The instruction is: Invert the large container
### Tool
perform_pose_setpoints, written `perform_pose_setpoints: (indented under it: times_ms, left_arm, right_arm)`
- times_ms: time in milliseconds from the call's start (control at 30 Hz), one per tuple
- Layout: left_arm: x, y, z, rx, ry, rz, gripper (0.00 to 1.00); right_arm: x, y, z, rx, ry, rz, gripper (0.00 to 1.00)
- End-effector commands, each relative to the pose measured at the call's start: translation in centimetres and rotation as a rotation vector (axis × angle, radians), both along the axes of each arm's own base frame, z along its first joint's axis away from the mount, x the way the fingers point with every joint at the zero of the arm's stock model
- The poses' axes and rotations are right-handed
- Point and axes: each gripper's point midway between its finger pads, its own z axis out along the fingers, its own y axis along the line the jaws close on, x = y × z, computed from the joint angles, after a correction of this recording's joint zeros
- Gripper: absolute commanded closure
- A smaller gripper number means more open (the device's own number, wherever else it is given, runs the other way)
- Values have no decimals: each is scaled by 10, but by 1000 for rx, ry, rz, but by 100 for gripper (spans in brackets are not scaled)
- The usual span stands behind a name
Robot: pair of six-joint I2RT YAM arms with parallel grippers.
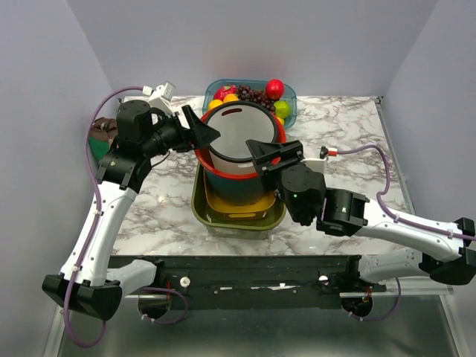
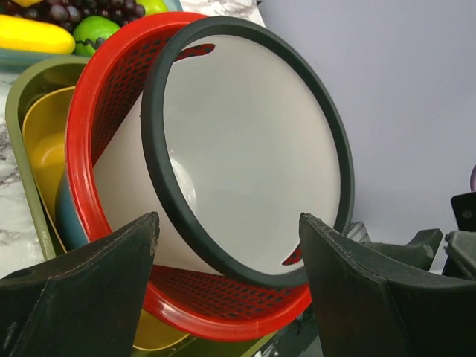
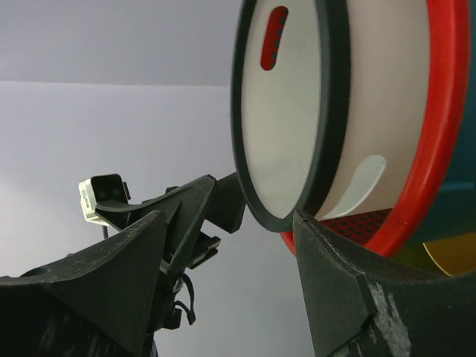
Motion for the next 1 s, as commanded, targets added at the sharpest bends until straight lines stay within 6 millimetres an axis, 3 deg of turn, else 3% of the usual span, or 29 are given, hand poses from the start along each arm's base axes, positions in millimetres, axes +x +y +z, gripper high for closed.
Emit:
perform_pose_setpoints:
  times_ms: [0, 267, 333, 567, 733, 800, 967]
  left_arm:
    - [-2, -6, 4, 6, 0, -23, 17]
    - [6, -16, -13, 65, 58, -29, 27]
    - [8, -18, -18, 73, 75, -30, 34]
    - [10, -20, -34, 113, 114, -23, 39]
    - [12, -25, -43, 125, 142, -38, 66]
    - [12, -28, -42, 121, 143, -48, 82]
    - [15, -30, -21, 81, 101, -29, 96]
  right_arm:
    - [-1, -5, -13, 53, 97, -25, 23]
    - [-1, -8, -15, 66, 131, -44, 23]
    - [0, -9, -17, 72, 136, -55, 23]
    - [0, -13, -24, 69, 152, -71, 23]
    - [1, -15, -30, 66, 159, -86, 23]
    - [1, -15, -31, 64, 160, -89, 23]
    - [0, -15, -32, 70, 167, -82, 23]
